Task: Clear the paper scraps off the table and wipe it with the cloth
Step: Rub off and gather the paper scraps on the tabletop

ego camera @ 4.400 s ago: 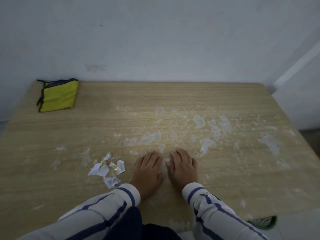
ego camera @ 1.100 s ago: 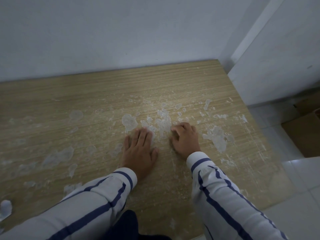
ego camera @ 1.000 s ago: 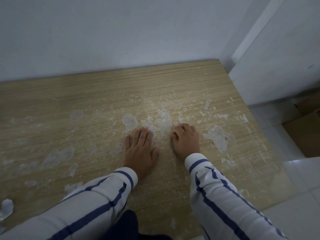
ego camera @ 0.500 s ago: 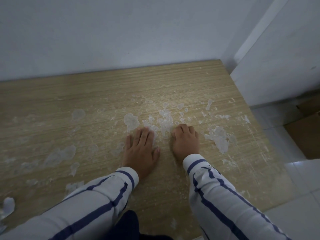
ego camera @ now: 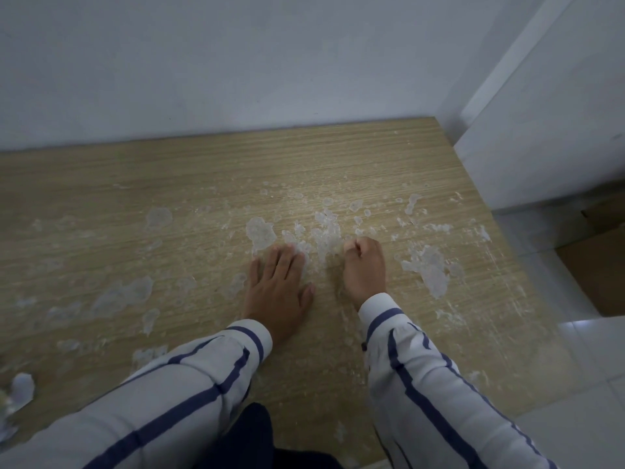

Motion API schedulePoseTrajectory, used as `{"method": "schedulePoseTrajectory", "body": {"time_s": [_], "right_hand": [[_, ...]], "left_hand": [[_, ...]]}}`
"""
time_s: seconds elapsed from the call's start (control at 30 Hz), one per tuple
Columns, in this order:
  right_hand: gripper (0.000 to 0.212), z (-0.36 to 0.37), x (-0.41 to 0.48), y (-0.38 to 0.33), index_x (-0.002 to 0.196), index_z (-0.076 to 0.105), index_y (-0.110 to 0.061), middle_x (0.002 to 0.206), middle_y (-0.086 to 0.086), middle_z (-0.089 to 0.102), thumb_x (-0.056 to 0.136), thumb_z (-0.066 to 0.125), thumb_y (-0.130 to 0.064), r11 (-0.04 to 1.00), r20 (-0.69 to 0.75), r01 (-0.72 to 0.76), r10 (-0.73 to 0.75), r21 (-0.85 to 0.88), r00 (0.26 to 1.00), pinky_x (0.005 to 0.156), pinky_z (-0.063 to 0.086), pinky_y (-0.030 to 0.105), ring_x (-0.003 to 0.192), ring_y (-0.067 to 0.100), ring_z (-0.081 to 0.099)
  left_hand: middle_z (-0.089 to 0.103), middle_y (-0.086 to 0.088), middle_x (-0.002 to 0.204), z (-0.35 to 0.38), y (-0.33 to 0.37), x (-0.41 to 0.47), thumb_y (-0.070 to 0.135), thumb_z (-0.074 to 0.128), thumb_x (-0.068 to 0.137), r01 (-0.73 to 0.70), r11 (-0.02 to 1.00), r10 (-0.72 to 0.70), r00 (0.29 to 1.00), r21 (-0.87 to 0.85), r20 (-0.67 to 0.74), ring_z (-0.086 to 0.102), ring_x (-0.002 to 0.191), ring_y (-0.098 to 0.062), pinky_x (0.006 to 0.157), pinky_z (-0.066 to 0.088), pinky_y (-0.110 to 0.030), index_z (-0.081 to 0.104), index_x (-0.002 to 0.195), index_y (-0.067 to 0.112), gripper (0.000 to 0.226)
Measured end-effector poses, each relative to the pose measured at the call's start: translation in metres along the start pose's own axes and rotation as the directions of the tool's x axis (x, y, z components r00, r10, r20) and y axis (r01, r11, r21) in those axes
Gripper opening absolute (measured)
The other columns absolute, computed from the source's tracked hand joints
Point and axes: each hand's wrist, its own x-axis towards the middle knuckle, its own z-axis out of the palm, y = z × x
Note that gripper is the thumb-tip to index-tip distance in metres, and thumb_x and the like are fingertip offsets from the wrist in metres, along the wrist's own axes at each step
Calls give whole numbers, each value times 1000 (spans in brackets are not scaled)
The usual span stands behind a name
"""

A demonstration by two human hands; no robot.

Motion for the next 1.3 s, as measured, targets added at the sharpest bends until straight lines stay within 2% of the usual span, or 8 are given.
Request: {"method": "schedulePoseTrajectory", "body": {"time_s": [0.17, 0.27, 0.4, 0.6, 0.77, 0.9, 1.03, 1.3], "right_hand": [[35, 12, -27, -2, 62, 34, -20, 79, 1, 43, 94, 44, -15, 999, 67, 33, -35, 24, 997, 70, 32, 27, 75, 19, 40], [35, 25, -39, -4, 61, 31, -21, 74, 2, 41, 91, 44, -9, 991, 71, 129, -127, -18, 989, 64, 31, 28, 68, 17, 38], [25, 47, -60, -16, 65, 39, -12, 77, 5, 44, 89, 46, -9, 967, 118, 243, -233, -82, 965, 64, 35, 32, 72, 23, 42], [20, 81, -86, -41, 79, 61, -12, 92, 6, 58, 89, 46, -21, 922, 200, 377, -355, -87, 913, 80, 46, 43, 86, 24, 52], [33, 104, -116, -75, 93, 70, -16, 98, 1, 58, 83, 43, -31, 926, 343, 374, -369, 53, 864, 88, 43, 37, 96, 21, 54], [18, 125, -148, -112, 98, 70, -13, 101, 0, 62, 86, 59, -20, 949, 455, 80, -219, 306, 863, 82, 47, 26, 95, 13, 59], [23, 157, -180, -139, 99, 69, -12, 93, 4, 68, 85, 53, -3, 844, 578, -277, -47, 459, 815, 72, 48, 27, 84, 16, 61], [21, 222, -234, -169, 102, 60, -1, 84, 12, 63, 88, 45, -1, 578, 745, -584, -64, 570, 664, 66, 48, 34, 74, 24, 60]], "left_hand": [[40, -1, 144, -17, -4, -5, 44, 30, 91, 63, 954, -75, 997, -293, -29, 24, 139, -21, 113, 14, -38, 55, 126, 25, 46], [59, 2, 113, -27, -4, -10, 28, 46, 92, 55, 915, -102, 990, -400, -97, 49, 109, -20, 94, 32, -32, 66, 106, 24, 24], [60, -6, 67, -43, -11, -17, 27, 44, 93, 190, 757, -245, 970, -625, -2, 55, 64, -22, 63, 43, -35, 60, 66, 12, 34], [63, -18, 74, -75, -46, -43, 34, 49, 92, 379, 613, -404, 904, -693, 137, 55, 62, -26, 58, 41, -34, 67, 79, 1, 40], [67, -14, 81, -97, -91, -75, 32, 53, 90, 409, 506, -449, 876, -759, 173, 58, 68, -24, 65, 47, -36, 69, 86, 9, 29], [62, -7, 69, -117, -131, -109, 35, 53, 89, 395, 497, -465, 873, -773, 147, 52, 59, -17, 59, 42, -31, 68, 82, 10, 30], [60, 3, 64, -133, -172, -140, 34, 52, 90, 381, 545, -485, 870, -747, 90, 51, 56, -11, 55, 39, -26, 67, 76, 18, 26], [53, 3, 56, -152, -243, -193, 27, 54, 90, 360, 574, -498, 866, -736, 36, 46, 50, -11, 51, 37, -26, 65, 75, 7, 28]]}}
